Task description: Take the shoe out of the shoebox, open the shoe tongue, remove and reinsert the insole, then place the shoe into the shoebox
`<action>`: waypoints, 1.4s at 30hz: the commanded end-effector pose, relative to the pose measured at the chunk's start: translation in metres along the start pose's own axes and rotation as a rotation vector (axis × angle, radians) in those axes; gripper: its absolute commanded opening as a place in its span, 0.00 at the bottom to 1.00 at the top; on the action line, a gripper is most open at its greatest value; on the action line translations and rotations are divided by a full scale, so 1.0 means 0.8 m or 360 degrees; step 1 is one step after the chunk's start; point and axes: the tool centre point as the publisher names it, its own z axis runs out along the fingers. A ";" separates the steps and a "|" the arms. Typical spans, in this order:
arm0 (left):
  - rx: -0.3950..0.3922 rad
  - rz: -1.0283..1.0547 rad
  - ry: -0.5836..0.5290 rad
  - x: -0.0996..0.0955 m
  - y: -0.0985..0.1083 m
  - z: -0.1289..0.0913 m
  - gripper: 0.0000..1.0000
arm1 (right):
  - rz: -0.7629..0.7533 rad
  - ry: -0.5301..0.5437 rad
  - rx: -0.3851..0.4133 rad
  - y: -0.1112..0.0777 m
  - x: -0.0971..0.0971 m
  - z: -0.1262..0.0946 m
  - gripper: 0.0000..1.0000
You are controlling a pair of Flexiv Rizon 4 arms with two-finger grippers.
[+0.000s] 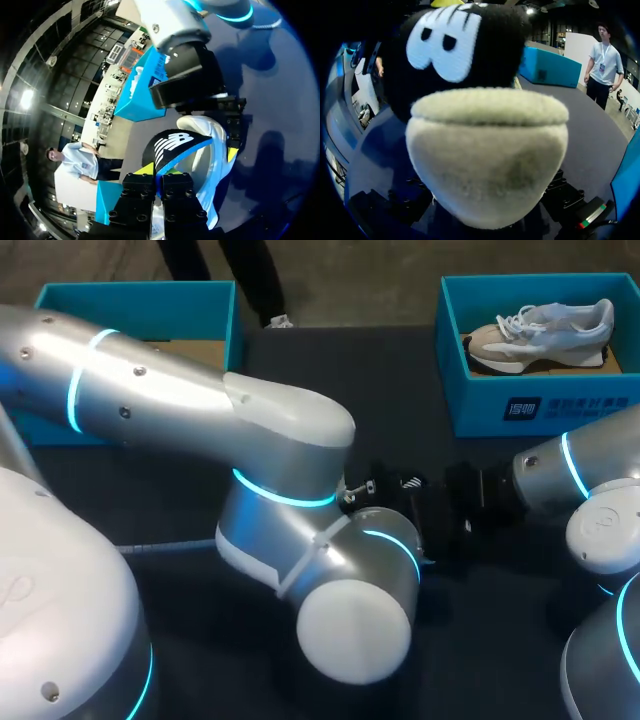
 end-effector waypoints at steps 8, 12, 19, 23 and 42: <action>0.0117 -0.0163 0.0158 -0.033 -0.009 -0.013 0.00 | 0.0000 -0.0003 0.0005 -0.004 -0.003 0.005 0.00; 0.0147 -0.0195 0.0194 -0.041 -0.019 -0.020 0.00 | 0.0000 -0.0003 0.0005 -0.004 -0.003 0.005 0.00; 0.0186 -0.0236 0.0344 -0.048 -0.036 -0.028 0.00 | 0.0000 -0.0003 0.0005 -0.004 -0.003 0.005 0.00; 0.0153 -0.0214 0.0392 -0.051 -0.043 -0.032 0.00 | 0.0000 -0.0003 0.0005 -0.004 -0.003 0.005 0.00; 0.0128 -0.0168 0.0792 -0.067 -0.060 -0.041 0.00 | 0.0000 -0.0003 0.0005 -0.004 -0.003 0.005 0.00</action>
